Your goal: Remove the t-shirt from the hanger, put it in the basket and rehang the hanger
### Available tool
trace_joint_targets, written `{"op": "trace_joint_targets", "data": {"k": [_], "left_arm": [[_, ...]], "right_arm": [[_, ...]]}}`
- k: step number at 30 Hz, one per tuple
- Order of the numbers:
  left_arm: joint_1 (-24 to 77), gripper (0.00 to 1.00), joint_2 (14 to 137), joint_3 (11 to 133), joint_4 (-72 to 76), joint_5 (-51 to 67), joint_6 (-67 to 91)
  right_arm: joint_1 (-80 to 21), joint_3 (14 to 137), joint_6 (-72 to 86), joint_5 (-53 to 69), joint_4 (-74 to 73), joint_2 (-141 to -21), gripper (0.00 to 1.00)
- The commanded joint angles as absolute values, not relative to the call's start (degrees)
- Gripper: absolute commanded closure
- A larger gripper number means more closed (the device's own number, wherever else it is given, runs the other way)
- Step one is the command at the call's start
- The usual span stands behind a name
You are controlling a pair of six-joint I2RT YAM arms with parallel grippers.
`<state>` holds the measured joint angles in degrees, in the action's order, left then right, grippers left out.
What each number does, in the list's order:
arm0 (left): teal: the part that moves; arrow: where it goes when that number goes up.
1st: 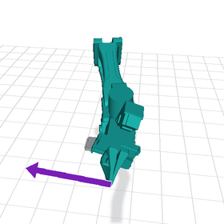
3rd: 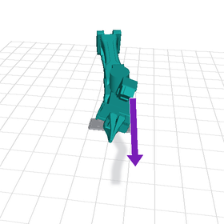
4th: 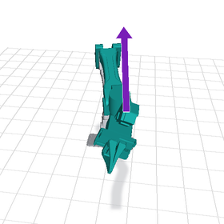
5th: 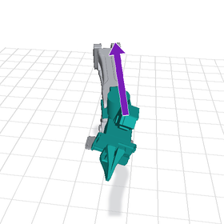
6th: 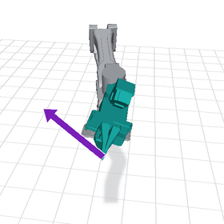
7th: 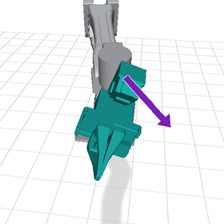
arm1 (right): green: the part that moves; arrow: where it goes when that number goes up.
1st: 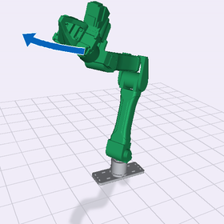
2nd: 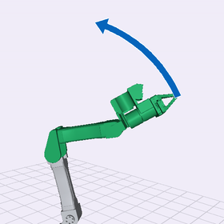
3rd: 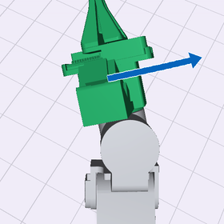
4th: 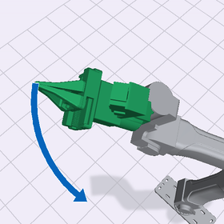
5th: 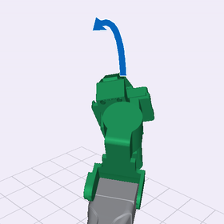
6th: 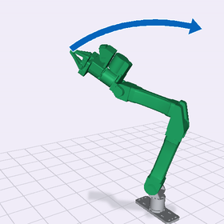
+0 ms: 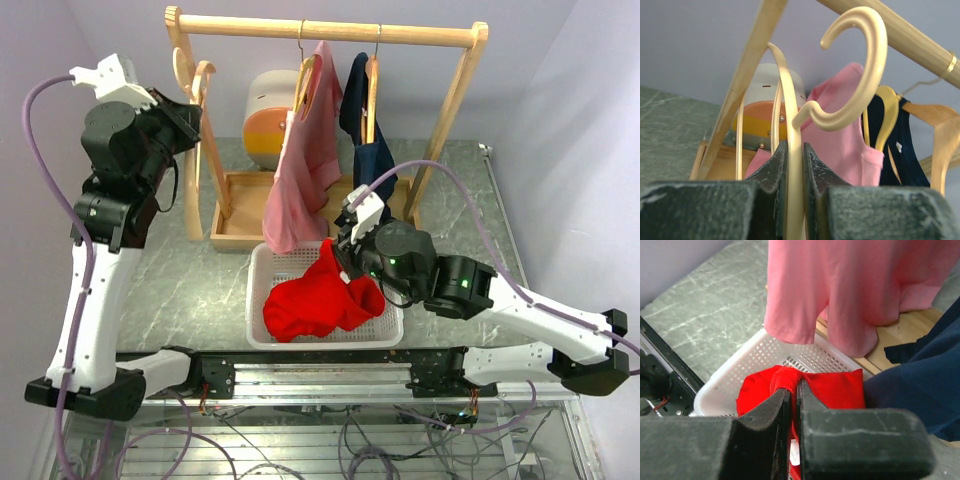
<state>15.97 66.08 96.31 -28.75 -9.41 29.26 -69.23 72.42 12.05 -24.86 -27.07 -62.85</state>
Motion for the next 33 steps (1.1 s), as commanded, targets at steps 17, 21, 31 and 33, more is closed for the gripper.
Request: {"op": "trace_joint_targets", "data": {"k": [17,21,31,33], "left_arm": [[8.09,0.93,76.51,102.3,-15.76,10.63,35.85],[8.08,0.93,78.82,105.39,-15.16,10.09,35.07],[8.09,0.93,84.4,110.42,-13.84,8.39,35.31],[8.09,0.93,85.58,111.13,-12.84,8.18,35.74]], "right_arm": [[-69.49,79.86,15.74,-21.34,-41.25,-72.43,0.37],[-69.45,81.4,14.39,-21.49,-39.26,-69.66,0.34],[-69.43,82.34,12.46,-20.17,-33.58,-65.84,0.34],[-69.5,82.31,12.24,-20.38,-33.28,-65.74,0.34]]}}
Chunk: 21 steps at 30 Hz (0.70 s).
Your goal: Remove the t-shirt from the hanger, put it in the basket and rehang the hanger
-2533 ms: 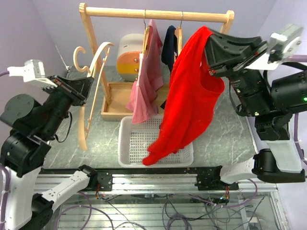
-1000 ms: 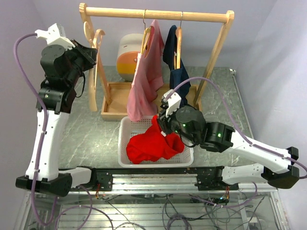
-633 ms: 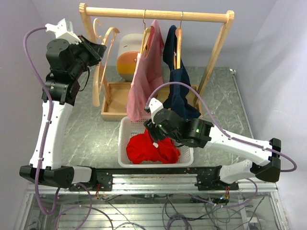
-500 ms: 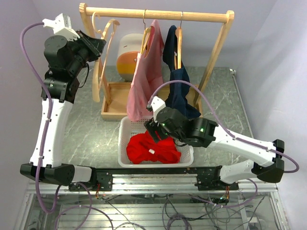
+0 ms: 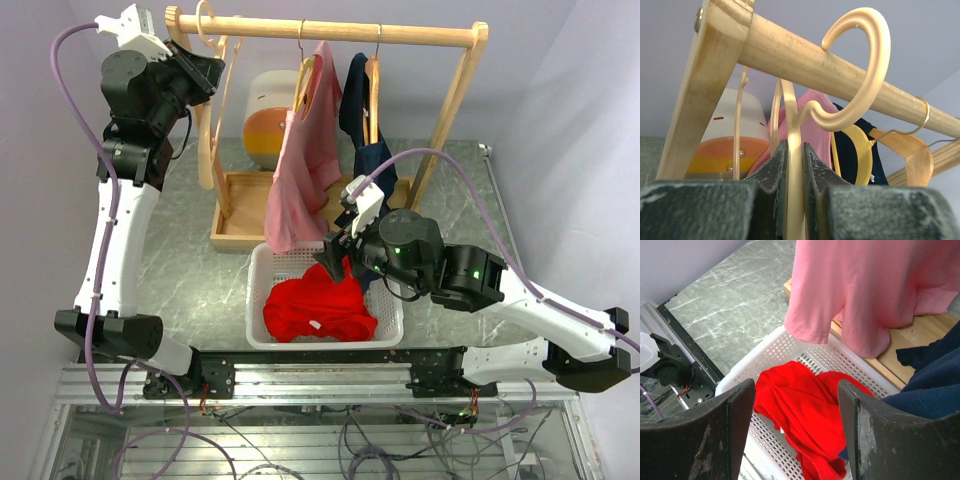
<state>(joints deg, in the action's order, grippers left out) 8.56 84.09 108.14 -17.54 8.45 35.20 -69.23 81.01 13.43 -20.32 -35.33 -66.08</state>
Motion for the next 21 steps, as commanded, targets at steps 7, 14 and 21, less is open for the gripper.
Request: {"op": "trace_joint_targets", "data": {"k": [7,14,21], "left_arm": [[8.09,0.93,86.2,109.78,-9.07,4.43,36.87],[8.01,0.93,85.98,108.03,-9.96,-1.3,35.4],[7.45,0.92,84.77,103.18,-10.31,-3.68,34.63]], "right_arm": [[-69.49,82.0,12.29,-20.26,-32.61,-65.91,0.34],[-69.46,82.0,12.78,-20.13,-32.11,-66.46,0.34],[-69.45,82.38,12.79,-20.15,-31.64,-66.96,0.34]]}}
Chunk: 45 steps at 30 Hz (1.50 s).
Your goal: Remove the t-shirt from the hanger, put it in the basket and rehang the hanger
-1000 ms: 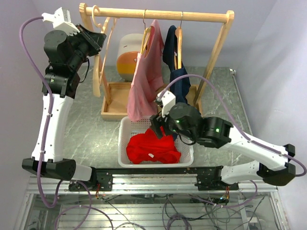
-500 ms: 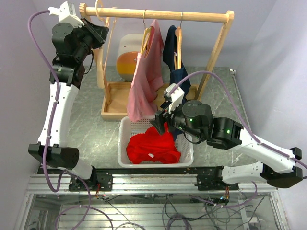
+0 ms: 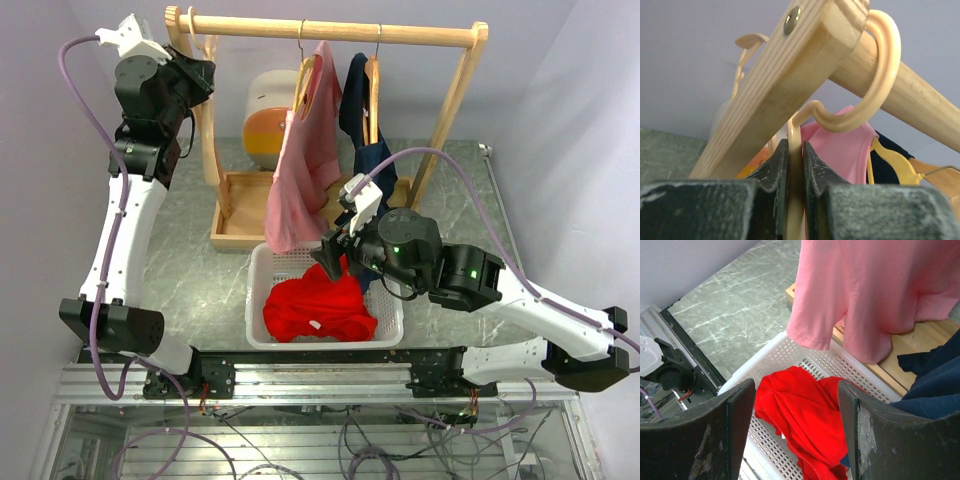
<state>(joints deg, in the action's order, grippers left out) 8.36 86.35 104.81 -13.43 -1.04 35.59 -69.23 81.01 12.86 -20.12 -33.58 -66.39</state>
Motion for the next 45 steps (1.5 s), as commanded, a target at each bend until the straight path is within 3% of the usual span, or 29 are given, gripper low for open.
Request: {"op": "trace_joint_targets", "data": {"k": [1,5,8,19,22,25,34,45], "left_arm": [[7.39,0.88,84.75,102.92,-10.37,-3.35,34.55],[7.29,0.52,83.51,101.29,-9.63,-2.9,34.63],[7.28,0.36,82.08,100.9,-9.87,-2.74,34.25],[7.29,0.25,73.12,102.47,-14.57,-1.09,31.35],[7.42,0.17,73.35,105.69,-15.77,4.67,29.95],[9.4,0.16,75.56,110.24,-18.43,9.49,26.71],[24.5,0.16,86.79,124.61,-27.61,3.99,14.5],[29.94,0.17,95.91,127.84,-27.75,-3.92,8.53]], "right_arm": [[-69.46,82.5,12.74,-20.13,-31.64,-67.13,0.34],[-69.44,83.16,12.34,-20.41,-31.91,-67.84,0.34],[-69.49,83.72,12.21,-20.84,-32.04,-68.03,0.34],[-69.45,84.79,11.35,-22.67,-31.6,-68.39,0.34],[-69.44,85.7,11.03,-24.04,-31.48,-68.35,0.34],[-69.47,86.04,10.65,-24.62,-30.7,-68.18,0.34],[-69.45,86.5,12.8,-25.91,-30.42,-68.63,0.35],[-69.52,83.42,17.0,-25.43,-29.45,-65.75,0.36]]}}
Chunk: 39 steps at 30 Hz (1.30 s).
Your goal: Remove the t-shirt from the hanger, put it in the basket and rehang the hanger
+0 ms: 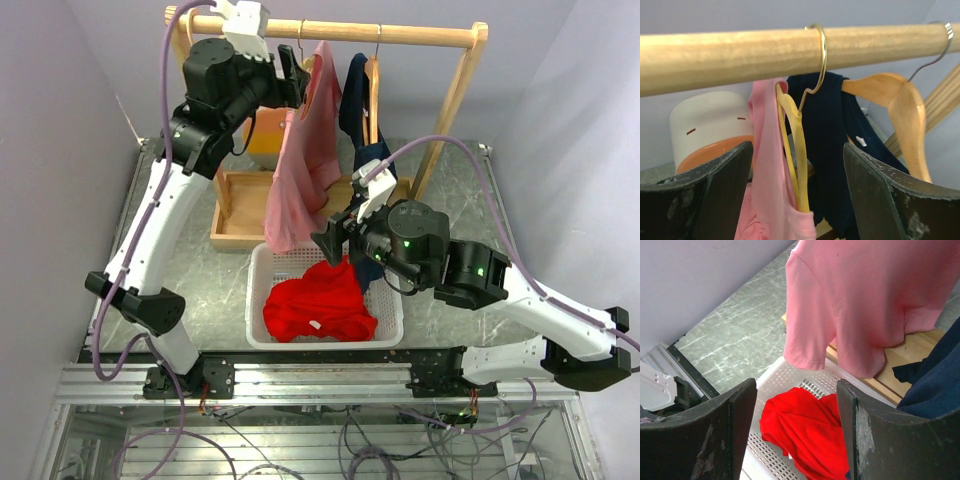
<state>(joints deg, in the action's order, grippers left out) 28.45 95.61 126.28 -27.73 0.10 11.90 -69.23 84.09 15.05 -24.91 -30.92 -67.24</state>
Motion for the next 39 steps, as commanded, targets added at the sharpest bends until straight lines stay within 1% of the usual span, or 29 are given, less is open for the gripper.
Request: {"op": "trace_joint_targets", "data": {"k": [1,5,10,20,23,25,27,29,31,32,33,34,39], "left_arm": [[30.03,0.18,96.17,127.43,-27.42,-4.15,8.46],[30.32,0.19,97.37,126.59,-25.75,-4.97,8.0],[30.41,0.28,98.71,126.49,-25.14,-5.5,7.61],[30.41,0.29,100.65,125.49,-24.29,-4.8,7.69],[30.41,0.32,101.16,124.99,-23.74,-4.98,7.87],[30.41,0.38,101.53,124.9,-23.45,-5.16,7.96],[30.41,0.47,101.92,124.74,-23.1,-5.34,8.08],[30.39,0.64,102.04,124.28,-22.51,-5.4,8.26],[30.4,0.84,102.04,123.62,-21.46,-5.3,8.58],[30.39,0.9,102.04,123.5,-21.09,-5.35,8.61],[30.41,0.93,102.16,123.49,-20.97,-5.21,8.59],[30.4,0.93,102.28,123.49,-20.81,-5.32,8.52],[30.34,0.93,101.62,122.31,-18.14,-5.25,7.88]], "right_arm": [[-69.48,83.41,17.11,-25.4,-29.45,-65.64,0.36],[-69.48,83.32,17.41,-25.46,-29.47,-65.56,0.36],[-69.47,83.5,17.57,-25.57,-29.57,-65.96,0.36],[-69.5,83.67,17.07,-26.62,-29.84,-65.94,0.36],[-69.48,83.74,16.69,-26.91,-30.12,-66.13,0.36],[-69.52,83.76,16.57,-27.06,-30.22,-66.24,0.36],[-69.51,83.72,16.4,-27.2,-30.21,-66.11,0.36],[-69.5,83.61,16.33,-27.25,-30.23,-65.94,0.36],[-69.46,83.5,16.34,-27.4,-30.29,-65.88,0.36],[-69.5,83.5,16.41,-27.5,-30.32,-65.72,0.36],[-69.5,83.42,16.48,-27.56,-30.37,-65.62,0.36],[-69.49,83.29,16.46,-27.66,-30.33,-65.47,0.36],[-69.48,82.39,17.0,-27.69,-30.06,-64.65,0.36]]}}
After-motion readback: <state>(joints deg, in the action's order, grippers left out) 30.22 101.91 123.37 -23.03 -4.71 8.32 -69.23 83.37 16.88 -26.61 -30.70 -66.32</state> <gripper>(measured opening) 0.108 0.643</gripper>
